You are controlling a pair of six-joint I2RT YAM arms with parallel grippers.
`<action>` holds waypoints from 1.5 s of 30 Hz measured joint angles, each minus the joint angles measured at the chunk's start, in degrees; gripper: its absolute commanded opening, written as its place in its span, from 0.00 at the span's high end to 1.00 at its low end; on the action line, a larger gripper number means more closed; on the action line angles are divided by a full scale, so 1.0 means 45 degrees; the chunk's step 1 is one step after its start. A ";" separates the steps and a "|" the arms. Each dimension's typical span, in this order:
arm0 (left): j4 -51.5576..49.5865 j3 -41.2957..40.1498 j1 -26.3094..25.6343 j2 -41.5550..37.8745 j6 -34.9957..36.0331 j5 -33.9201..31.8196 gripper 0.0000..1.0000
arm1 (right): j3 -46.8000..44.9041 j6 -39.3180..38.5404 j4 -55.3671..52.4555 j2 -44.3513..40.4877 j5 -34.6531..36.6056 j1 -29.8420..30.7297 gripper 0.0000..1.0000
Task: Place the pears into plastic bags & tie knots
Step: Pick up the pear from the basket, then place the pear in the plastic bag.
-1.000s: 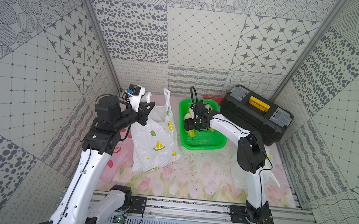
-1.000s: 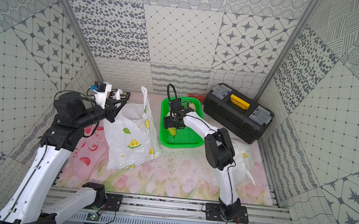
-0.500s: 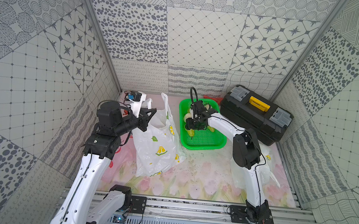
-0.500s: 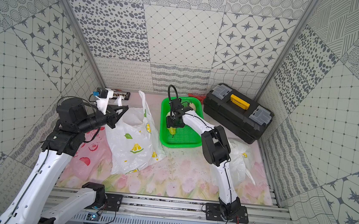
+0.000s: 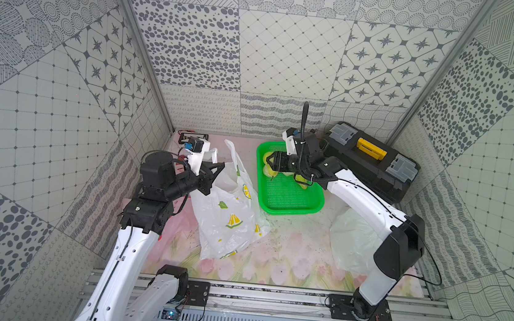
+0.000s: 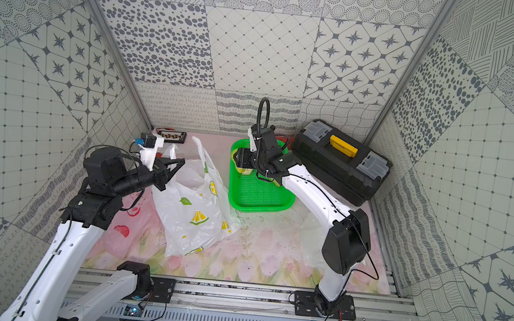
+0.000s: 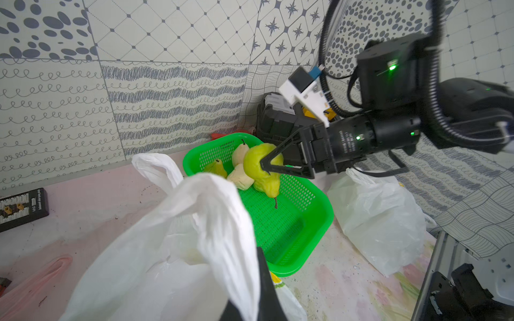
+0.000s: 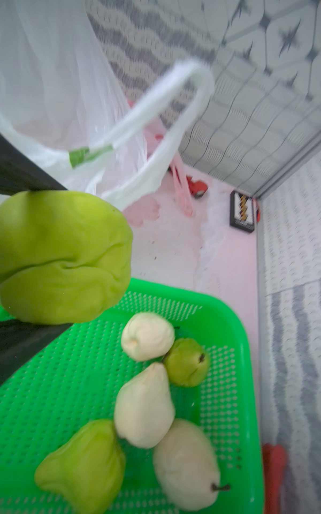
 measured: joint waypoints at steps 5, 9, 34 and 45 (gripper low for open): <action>0.0005 -0.0141 0.0000 -0.0078 -0.0136 0.0053 1.00 | 0.0573 0.1078 0.2302 0.0170 -0.0073 0.1860 0.58; 0.0015 -0.0253 0.0000 -0.0228 -0.0277 0.0010 1.00 | 0.1345 0.2273 0.3356 0.1540 -0.0427 0.2739 0.59; 0.2220 -0.0282 -0.0763 0.2059 -0.0471 0.0709 1.00 | -0.5493 0.1404 -0.0160 -0.2059 -0.3424 0.3036 0.52; 0.3570 0.0525 -0.2652 0.3784 -0.0442 0.0447 1.00 | -0.3857 0.2783 0.0291 0.0787 -0.1744 0.2841 0.18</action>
